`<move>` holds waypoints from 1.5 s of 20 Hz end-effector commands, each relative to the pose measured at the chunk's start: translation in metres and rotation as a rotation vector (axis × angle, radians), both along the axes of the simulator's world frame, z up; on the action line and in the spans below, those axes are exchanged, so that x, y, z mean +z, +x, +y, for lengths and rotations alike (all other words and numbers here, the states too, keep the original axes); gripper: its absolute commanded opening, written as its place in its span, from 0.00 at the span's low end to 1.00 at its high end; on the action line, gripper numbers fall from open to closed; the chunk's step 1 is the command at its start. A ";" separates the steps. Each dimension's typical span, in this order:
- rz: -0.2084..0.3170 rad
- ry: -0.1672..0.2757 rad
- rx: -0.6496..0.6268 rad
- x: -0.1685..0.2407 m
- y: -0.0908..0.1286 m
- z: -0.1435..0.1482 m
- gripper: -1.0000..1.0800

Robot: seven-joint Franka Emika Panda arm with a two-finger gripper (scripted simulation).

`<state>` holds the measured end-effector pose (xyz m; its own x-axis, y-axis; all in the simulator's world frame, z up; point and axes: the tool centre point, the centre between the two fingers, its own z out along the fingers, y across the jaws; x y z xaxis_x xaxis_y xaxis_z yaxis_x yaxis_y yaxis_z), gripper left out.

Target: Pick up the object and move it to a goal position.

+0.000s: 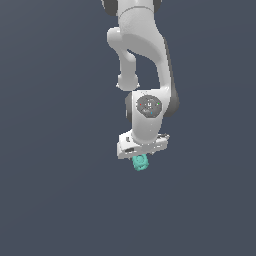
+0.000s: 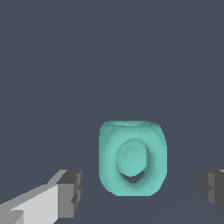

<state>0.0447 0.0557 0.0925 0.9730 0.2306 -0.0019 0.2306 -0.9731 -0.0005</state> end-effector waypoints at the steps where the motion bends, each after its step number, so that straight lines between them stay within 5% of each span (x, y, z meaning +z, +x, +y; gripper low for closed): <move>1: -0.002 0.000 0.006 -0.003 0.002 0.001 0.96; 21: -0.002 0.000 0.007 -0.053 0.002 0.001 0.96; 22: -0.002 0.000 0.007 -0.053 0.002 0.001 0.00; 30: -0.002 0.000 0.007 -0.053 0.002 0.001 0.00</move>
